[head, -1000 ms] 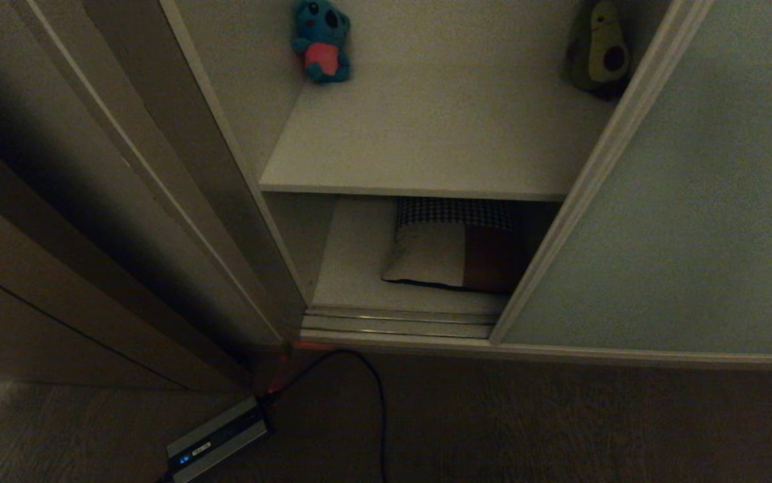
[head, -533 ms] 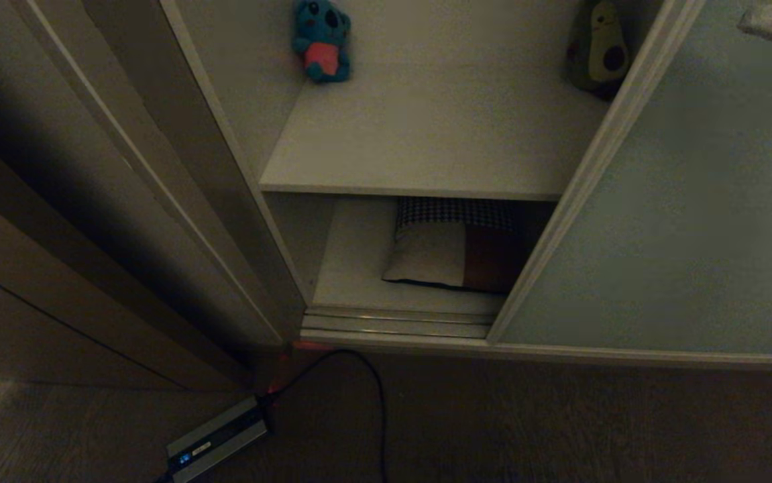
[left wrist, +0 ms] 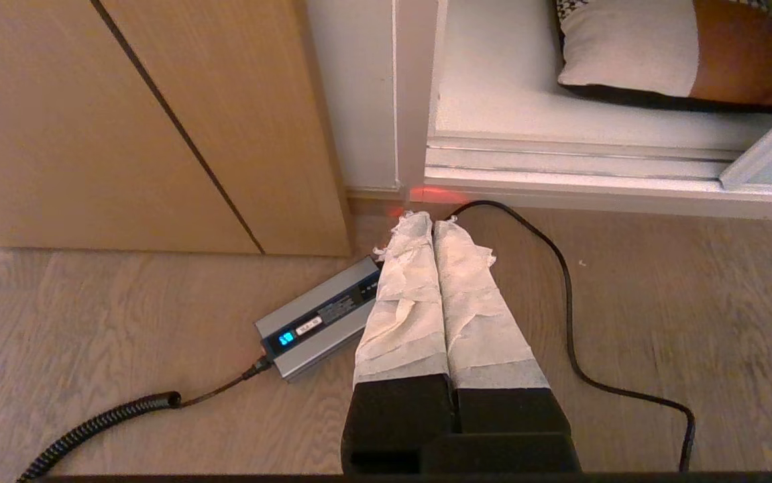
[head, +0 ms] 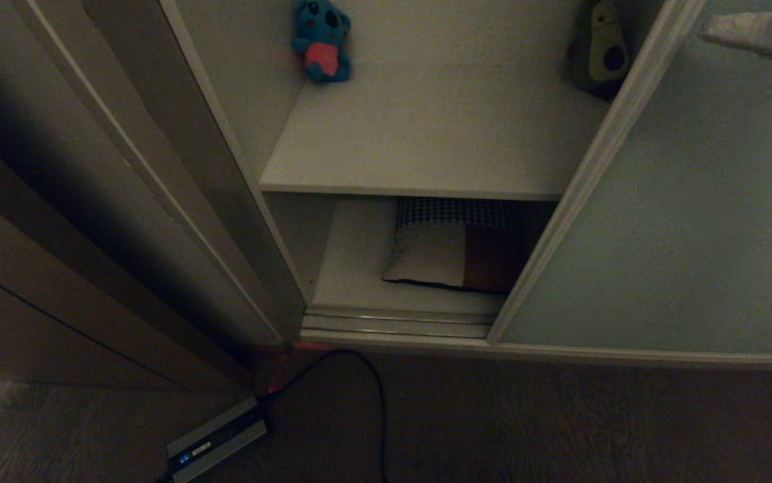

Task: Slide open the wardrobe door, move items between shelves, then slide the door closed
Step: Close the door

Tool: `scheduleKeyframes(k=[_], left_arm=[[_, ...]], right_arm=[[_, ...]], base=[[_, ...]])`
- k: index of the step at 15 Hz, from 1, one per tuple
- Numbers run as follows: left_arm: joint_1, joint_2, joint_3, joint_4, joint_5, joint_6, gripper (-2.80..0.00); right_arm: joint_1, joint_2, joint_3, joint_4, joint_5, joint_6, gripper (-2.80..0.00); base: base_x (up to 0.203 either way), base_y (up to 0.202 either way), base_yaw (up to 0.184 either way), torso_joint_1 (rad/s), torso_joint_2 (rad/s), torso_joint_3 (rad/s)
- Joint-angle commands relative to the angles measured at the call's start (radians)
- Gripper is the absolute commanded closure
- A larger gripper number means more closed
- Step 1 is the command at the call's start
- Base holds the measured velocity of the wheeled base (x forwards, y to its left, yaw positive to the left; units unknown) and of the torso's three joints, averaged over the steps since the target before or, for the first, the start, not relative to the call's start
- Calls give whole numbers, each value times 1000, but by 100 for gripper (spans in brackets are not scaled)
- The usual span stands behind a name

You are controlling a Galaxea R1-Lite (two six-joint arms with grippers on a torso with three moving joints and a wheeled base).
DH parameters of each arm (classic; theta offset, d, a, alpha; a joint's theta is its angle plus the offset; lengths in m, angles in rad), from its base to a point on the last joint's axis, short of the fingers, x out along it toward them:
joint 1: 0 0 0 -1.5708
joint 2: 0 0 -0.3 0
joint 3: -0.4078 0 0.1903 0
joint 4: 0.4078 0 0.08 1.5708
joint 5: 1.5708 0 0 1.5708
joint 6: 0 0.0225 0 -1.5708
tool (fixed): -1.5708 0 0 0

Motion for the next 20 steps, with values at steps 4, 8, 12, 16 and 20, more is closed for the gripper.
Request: scheduleKeyframes(k=[4, 8, 12, 16, 20], left_arm=[[0, 0, -1, 0, 0, 0, 0], [0, 0, 1, 0, 0, 0, 0], [0, 0, -1, 0, 0, 0, 0], [0, 0, 1, 0, 0, 0, 0], [0, 0, 1, 0, 0, 0, 0]], right_arm=[[-15, 37, -15, -16, 2, 4, 0], [-34, 50, -21, -18, 3, 6, 0], [-36, 72, -22, -35, 3, 4, 0], [-18, 94, -37, -43, 2, 4, 0], [55, 112, -53, -41, 1, 3, 0]], base=[[0, 0, 0, 0, 0, 0], [0, 0, 0, 0, 0, 0], [0, 0, 0, 0, 0, 0], [0, 0, 0, 0, 0, 0], [0, 0, 0, 0, 0, 0]])
